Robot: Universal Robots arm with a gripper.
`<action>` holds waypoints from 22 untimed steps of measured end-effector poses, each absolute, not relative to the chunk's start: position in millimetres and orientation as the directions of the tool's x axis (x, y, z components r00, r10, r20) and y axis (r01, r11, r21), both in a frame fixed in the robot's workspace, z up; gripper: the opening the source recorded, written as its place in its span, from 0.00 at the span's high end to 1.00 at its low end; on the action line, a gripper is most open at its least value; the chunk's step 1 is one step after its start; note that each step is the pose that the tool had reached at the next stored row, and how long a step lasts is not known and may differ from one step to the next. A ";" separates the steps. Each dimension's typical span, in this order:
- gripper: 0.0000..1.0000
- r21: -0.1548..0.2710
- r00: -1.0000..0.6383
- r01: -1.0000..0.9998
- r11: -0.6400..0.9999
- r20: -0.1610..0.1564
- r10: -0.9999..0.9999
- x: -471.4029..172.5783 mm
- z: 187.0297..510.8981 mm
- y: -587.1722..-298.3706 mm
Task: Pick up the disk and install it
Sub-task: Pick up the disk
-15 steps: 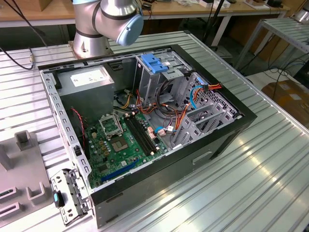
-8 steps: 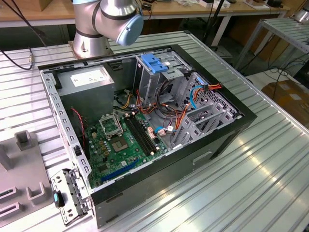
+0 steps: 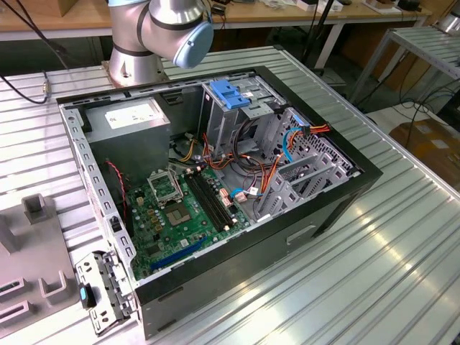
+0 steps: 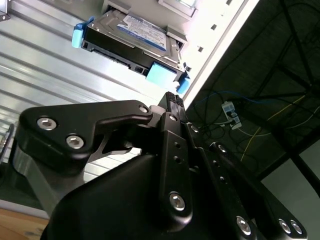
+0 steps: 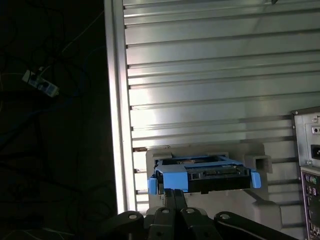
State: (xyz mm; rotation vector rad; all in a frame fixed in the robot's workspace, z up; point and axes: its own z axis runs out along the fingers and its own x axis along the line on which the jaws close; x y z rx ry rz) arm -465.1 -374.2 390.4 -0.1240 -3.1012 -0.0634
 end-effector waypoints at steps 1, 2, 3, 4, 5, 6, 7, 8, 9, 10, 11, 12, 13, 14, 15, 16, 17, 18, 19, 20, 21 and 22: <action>0.89 0.039 -0.996 0.081 0.996 0.039 0.079 -465.5 390.4 -374.2; 0.89 0.039 -0.996 0.081 0.996 0.039 0.079 -466.1 390.4 -374.1; 0.89 0.039 -0.996 0.081 0.996 0.039 0.079 -466.4 390.4 -374.1; 0.89 0.039 -0.996 0.081 0.996 0.039 0.079 -467.0 390.4 -374.2; 0.89 0.039 -0.996 0.081 0.996 0.039 0.079 -467.5 390.4 -374.1; 0.89 0.039 -0.996 0.081 0.996 0.039 0.079 -468.0 390.4 -374.2; 0.89 0.039 -0.996 0.081 0.996 0.039 0.079 -468.9 390.4 -374.1; 0.89 0.039 -0.996 0.081 0.996 0.039 0.079 -469.9 390.4 -374.2; 0.89 0.039 -0.996 0.081 0.996 0.039 0.079 -470.5 390.4 -374.1; 0.89 0.039 -0.996 0.081 0.996 0.039 0.079 -470.9 390.4 -374.1; 0.89 0.039 -0.996 0.081 0.996 0.039 0.079 -471.4 390.4 -374.2; 0.89 0.039 -0.996 0.079 0.996 0.039 0.077 -472.7 390.4 -374.1; 0.89 0.039 -0.997 0.069 0.997 0.039 0.067 -472.7 390.4 -374.2; 0.89 0.039 -0.998 0.060 0.997 0.039 0.059 -472.7 390.4 -374.2; 0.89 0.039 -0.998 0.042 0.998 0.039 0.041 -472.7 390.4 -374.2; 0.89 0.039 -0.999 0.018 0.999 0.039 0.016 -472.7 390.4 -374.2; 0.89 0.039 -0.999 -0.007 0.999 0.039 -0.008 -472.7 390.4 -374.2; 0.89 0.039 -0.999 -0.020 0.999 0.039 -0.021 -472.7 390.4 -374.1; 0.89 0.039 -0.999 -0.031 0.999 0.039 -0.033 -472.7 390.4 -374.2; 0.89 0.039 -0.998 -0.044 0.998 0.039 -0.045 -472.7 390.4 -374.2; 0.89 0.039 -0.998 -0.055 0.998 0.039 -0.057 -472.7 390.4 -374.1; 0.89 0.039 -0.996 -0.073 0.997 0.039 -0.074 -472.7 390.4 -374.1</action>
